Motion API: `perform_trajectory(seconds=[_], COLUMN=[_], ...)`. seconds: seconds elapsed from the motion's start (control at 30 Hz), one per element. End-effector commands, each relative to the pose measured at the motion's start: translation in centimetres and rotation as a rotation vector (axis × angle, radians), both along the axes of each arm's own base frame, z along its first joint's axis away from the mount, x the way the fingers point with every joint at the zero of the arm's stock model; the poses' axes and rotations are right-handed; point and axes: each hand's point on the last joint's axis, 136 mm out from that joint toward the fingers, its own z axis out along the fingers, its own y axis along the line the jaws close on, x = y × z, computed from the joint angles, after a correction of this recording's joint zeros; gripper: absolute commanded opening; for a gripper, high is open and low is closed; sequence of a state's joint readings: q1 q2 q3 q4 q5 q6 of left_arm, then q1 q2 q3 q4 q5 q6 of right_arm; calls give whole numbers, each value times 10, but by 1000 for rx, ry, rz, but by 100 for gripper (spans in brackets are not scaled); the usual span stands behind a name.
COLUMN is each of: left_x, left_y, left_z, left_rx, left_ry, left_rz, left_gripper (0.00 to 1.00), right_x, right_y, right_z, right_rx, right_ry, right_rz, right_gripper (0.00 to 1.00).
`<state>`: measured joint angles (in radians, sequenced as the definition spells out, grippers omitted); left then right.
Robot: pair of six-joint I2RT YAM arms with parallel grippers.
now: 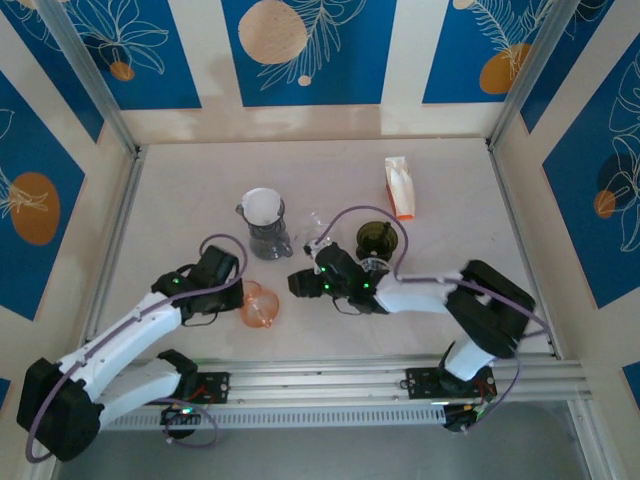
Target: Place the coffee filter in the dripper
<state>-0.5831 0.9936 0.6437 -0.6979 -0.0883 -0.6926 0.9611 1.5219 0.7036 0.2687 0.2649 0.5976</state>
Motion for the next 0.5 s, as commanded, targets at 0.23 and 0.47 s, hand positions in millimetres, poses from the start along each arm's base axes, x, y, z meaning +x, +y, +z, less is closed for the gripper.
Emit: perform_trajectory(seconds=[0.23, 0.47], left_x=[20, 10], left_y=[-75, -113], left_z=[21, 14], left_rx=[42, 131], left_ry=[-110, -99], left_rz=[-179, -358], left_gripper=[0, 0], right_x=[-23, -41], right_y=[-125, -196], right_z=[37, 30], right_rx=[-124, -288], right_ry=[-27, 94], right_rz=[-324, -535], right_gripper=[59, 58])
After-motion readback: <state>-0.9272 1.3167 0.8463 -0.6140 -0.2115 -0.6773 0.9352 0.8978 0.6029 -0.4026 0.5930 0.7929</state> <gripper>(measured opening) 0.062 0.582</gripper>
